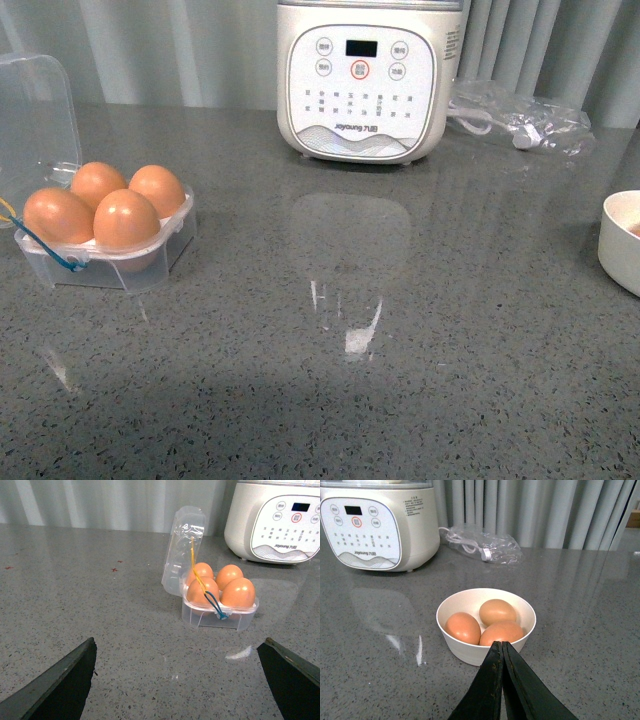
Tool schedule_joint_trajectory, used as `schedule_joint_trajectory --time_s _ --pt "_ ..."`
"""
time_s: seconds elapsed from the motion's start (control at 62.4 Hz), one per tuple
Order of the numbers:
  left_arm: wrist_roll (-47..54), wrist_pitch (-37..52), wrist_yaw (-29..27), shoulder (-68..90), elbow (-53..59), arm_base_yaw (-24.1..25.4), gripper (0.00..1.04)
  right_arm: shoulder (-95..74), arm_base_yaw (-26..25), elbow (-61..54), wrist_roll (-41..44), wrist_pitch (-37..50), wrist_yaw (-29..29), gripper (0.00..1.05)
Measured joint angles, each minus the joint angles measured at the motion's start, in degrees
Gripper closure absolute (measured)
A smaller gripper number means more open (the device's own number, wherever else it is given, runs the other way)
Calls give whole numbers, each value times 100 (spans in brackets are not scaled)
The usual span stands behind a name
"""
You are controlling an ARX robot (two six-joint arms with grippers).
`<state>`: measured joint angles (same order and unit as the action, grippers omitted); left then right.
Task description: Put egg into box
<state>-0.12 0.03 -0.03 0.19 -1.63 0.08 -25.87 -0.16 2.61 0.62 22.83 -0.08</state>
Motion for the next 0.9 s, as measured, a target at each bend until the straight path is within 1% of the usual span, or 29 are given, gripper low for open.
schedule_joint_trajectory --time_s 0.112,0.224,0.561,0.817,0.849,0.897 --pt "0 0 0 0 0 0 7 256 0 -61 0 -188 2 101" --pt "0 0 -2 0 0 0 7 391 0 -236 0 -98 0 101" --pt "0 0 0 0 0 0 7 1244 0 -236 -2 -929 0 101" --pt "0 0 0 0 0 0 7 1580 0 -236 0 -1257 0 101" --pt "0 0 0 0 0 0 7 1729 0 -234 -2 -1419 0 101" --pt "0 0 0 0 0 0 7 2120 0 -232 0 -1976 -7 101"
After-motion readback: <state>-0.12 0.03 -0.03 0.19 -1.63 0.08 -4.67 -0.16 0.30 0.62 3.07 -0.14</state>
